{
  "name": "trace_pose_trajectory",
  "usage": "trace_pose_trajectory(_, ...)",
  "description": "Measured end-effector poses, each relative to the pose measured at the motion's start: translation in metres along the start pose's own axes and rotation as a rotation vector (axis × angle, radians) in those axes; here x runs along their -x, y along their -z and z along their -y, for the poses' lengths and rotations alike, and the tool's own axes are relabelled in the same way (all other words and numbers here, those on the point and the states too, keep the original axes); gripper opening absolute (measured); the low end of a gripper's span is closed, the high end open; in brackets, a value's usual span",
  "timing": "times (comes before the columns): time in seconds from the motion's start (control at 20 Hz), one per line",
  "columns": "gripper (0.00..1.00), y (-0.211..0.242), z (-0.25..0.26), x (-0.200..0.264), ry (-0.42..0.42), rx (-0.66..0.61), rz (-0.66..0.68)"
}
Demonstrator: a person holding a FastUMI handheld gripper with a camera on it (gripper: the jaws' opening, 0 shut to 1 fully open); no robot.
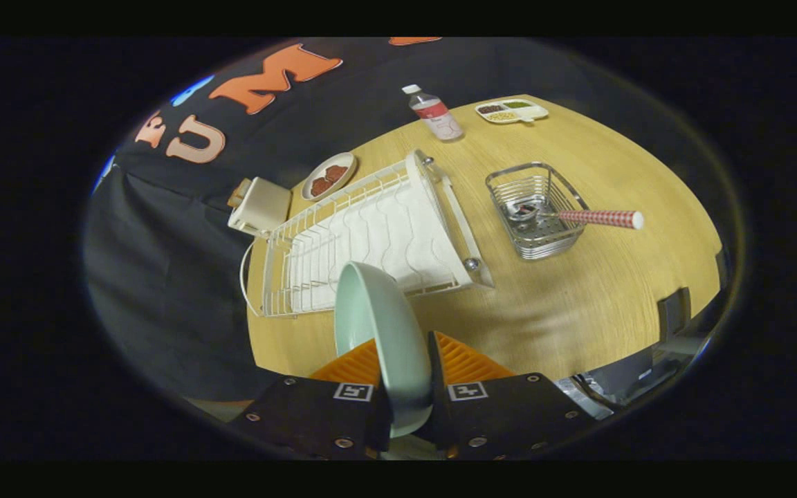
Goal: Take the plate from the dish rack, then take the spoon from the basket and place it into the plate.
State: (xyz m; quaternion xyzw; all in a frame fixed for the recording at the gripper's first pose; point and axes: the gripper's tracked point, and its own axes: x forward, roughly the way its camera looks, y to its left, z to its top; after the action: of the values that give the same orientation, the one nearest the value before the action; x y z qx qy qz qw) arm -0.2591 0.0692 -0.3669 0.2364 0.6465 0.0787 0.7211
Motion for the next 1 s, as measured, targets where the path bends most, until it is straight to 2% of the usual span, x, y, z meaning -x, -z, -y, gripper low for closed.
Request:
trace_pose_trajectory(0.2, 0.25, 0.013, 0.002, -0.012, -0.105, -0.066, 0.013)
trace_pose_trajectory(0.3, 0.25, 0.023, 0.008, -0.016, -0.132, -0.084, 0.006)
trace_pose_trajectory(0.65, 0.25, 0.049, 0.050, -0.048, -0.060, -0.086, -0.005)
trace_pose_trajectory(0.85, 0.25, 0.048, 0.051, -0.058, -0.094, -0.150, 0.019)
trace_pose_trajectory(1.0, 0.30, 0.042, 0.058, -0.065, -0.055, -0.182, 0.026)
